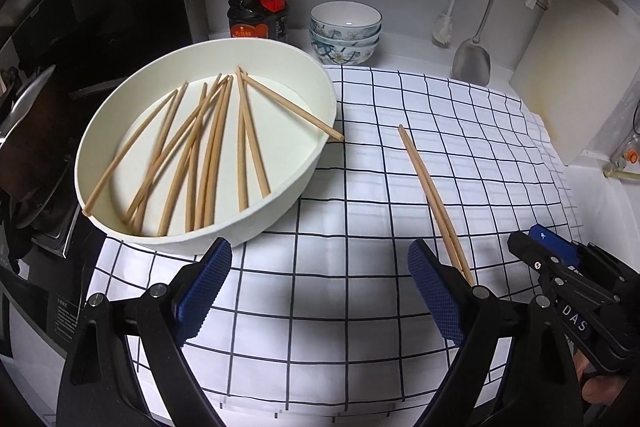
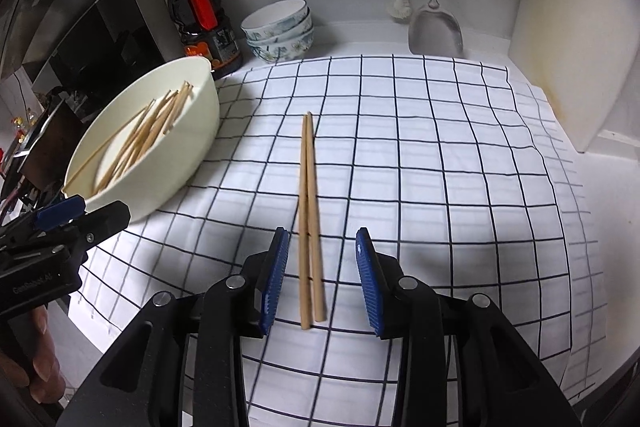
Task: Organize utensils
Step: 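Move both grippers back to the last two chopsticks on the cloth, then close the right gripper on one chopstick while the left gripper grasps the other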
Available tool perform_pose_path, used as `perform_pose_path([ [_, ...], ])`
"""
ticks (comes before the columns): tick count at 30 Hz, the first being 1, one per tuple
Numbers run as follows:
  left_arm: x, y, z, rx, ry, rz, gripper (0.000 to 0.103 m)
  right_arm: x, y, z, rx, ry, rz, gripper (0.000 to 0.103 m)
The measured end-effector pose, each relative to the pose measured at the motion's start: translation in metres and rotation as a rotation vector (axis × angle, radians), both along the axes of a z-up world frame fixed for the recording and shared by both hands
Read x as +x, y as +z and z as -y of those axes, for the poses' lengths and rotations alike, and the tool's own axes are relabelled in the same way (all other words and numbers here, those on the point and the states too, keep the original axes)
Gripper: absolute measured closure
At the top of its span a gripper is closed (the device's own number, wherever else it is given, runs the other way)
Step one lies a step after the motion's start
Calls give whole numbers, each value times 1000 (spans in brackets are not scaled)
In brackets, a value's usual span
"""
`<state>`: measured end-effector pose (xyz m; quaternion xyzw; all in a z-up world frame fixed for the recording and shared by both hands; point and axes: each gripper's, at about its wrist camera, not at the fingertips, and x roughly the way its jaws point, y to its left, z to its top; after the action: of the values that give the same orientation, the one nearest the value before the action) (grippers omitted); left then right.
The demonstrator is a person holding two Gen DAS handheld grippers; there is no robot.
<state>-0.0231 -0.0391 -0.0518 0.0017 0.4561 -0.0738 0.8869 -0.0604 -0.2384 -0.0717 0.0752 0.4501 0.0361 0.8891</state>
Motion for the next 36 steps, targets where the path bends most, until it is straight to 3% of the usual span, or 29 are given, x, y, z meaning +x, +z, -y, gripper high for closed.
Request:
perform_pose_path([
  [15,2,-24,24,27,-26,0,15,7,-46,4,-5,21,-57,68],
  [32,9,-37,40,25,-47,-19,15,21,-65,-6,-52,80,-69,69],
  [34,10,-38,41,24,-48,-21,15,22,-66,-8,-68,92,-64,73],
  [36,11,-38,43,24,-51,-23,15,23,-66,-10,-81,104,-58,89],
])
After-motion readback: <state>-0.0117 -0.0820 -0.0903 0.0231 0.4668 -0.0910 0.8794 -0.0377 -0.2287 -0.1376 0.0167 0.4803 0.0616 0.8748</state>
